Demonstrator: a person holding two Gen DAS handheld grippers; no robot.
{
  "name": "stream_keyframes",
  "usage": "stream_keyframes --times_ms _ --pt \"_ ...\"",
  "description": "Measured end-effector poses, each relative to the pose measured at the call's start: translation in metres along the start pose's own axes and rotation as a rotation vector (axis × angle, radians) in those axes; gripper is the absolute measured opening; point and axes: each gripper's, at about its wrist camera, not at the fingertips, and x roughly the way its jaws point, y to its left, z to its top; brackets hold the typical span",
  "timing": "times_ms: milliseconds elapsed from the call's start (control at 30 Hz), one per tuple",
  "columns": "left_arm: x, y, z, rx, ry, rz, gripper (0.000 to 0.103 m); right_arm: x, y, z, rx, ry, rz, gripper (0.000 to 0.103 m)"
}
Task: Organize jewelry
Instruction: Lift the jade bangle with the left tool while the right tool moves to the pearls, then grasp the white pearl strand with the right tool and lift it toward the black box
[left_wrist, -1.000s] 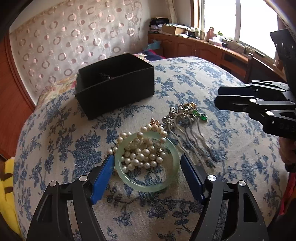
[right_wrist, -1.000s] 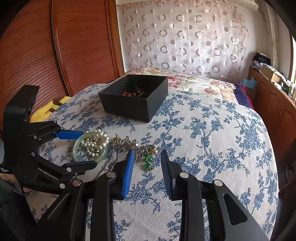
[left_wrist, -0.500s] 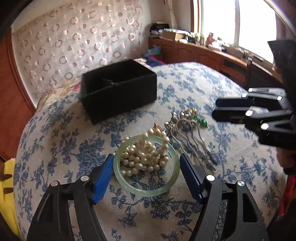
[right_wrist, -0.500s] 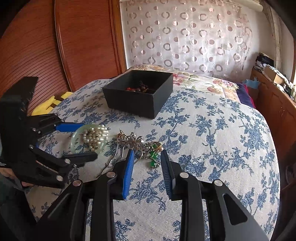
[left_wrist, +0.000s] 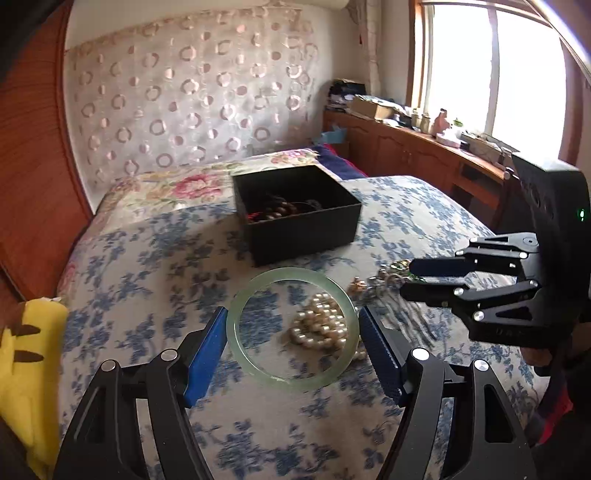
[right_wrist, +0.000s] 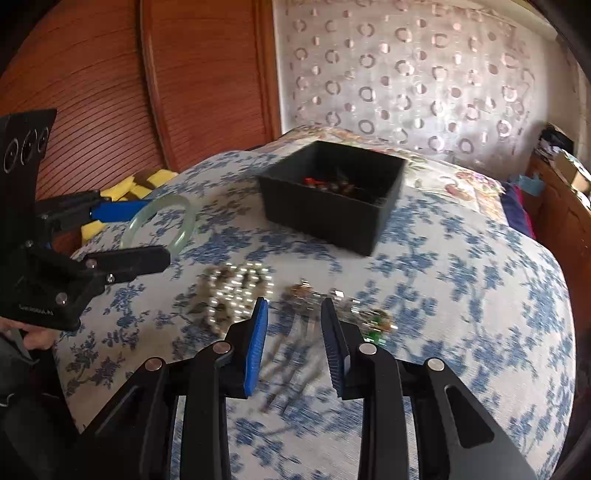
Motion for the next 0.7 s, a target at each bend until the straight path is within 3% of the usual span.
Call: stream_keyframes --times_ms 467,533,600,700 --pt "-0.012 0.034 -0.010 -0.064 -0.016 0.050 0.069 0.033 0.051 0.013 -0.074 0.046 0.084 0.032" --pt "-0.013 0.036 -0.011 -0.073 -0.020 0.055 0.069 0.040 0.054 0.017 -0.074 0.060 0.077 0.032" --pt "-0.014 0.040 -0.012 -0.085 -0.025 0.058 0.069 0.045 0.055 0.019 -0.076 0.070 0.068 0.024" --pt "-0.014 0.040 -0.014 -0.091 -0.027 0.058 0.069 0.052 0.055 0.019 -0.071 0.086 0.034 0.024"
